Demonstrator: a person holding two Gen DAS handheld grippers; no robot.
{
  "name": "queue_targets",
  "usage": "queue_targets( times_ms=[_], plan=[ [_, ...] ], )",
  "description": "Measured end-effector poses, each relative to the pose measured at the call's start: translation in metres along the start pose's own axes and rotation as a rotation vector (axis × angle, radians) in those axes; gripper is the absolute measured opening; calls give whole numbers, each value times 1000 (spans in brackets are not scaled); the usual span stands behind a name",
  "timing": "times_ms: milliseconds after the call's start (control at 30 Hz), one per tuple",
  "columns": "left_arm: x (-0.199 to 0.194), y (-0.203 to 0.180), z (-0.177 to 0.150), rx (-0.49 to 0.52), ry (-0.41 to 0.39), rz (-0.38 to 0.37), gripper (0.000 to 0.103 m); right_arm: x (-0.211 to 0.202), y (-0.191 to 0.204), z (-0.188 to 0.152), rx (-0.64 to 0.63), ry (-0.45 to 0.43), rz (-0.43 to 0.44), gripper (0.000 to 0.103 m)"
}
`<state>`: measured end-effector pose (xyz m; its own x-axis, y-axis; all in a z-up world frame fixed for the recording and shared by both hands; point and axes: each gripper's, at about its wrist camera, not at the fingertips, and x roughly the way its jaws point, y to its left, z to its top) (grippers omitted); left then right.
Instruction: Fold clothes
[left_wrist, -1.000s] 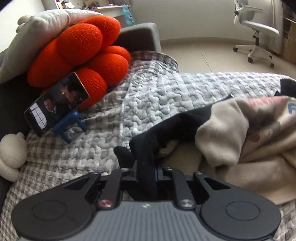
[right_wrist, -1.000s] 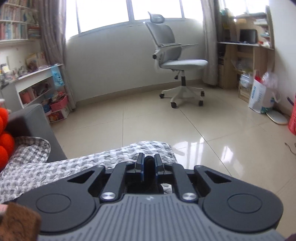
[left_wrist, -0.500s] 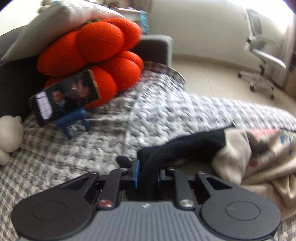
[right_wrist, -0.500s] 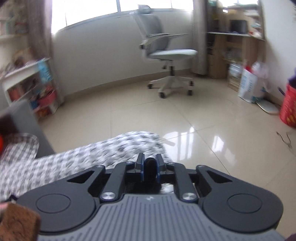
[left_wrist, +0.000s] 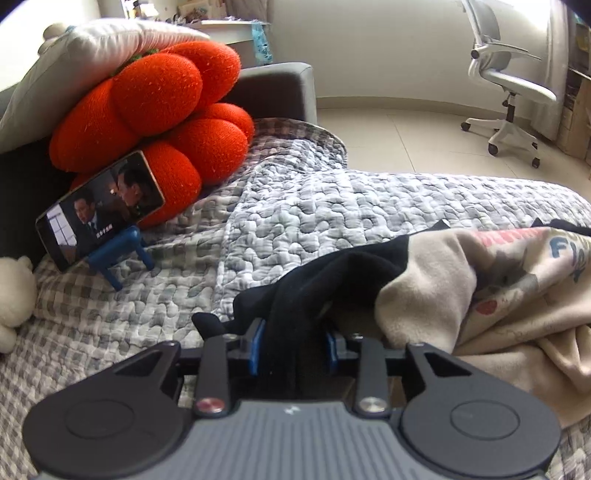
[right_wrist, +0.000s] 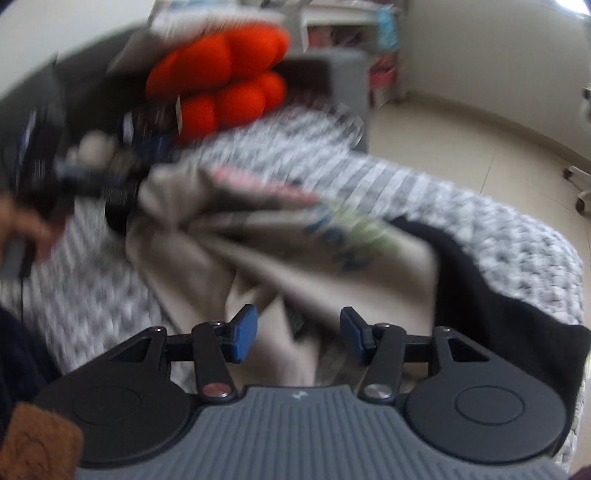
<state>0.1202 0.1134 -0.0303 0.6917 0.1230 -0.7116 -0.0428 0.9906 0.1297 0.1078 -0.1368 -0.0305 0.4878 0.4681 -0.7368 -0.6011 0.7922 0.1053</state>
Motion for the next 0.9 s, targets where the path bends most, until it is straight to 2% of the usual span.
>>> queue_targets(
  times_ms=[167,233,333,367,433,500,600,900],
  plan=[
    [2,2,-1,-13,-3,-4,33,35,6,-5,46,128,-66,54],
    [3,4,-2,-21,-4,-8,33,39,7,-5,54,117,-70,54],
    [4,7,-1,-42,-7,-11,32,38,6,-3,102,95,-37,20],
    [4,9,-1,-53,-11,-11,32,35,7,-2,101,87,-36,12],
    [1,14,0,-75,-24,-15,27,28,9,-2,99,70,-31,10],
    [-3,18,1,-99,-41,-21,22,5,9,1,125,6,6,10],
    [-9,24,2,-119,-66,-35,20,-36,8,5,170,-106,69,9],
    [-27,37,0,-149,-93,-94,18,-152,3,-8,221,-364,162,9]
  ],
)
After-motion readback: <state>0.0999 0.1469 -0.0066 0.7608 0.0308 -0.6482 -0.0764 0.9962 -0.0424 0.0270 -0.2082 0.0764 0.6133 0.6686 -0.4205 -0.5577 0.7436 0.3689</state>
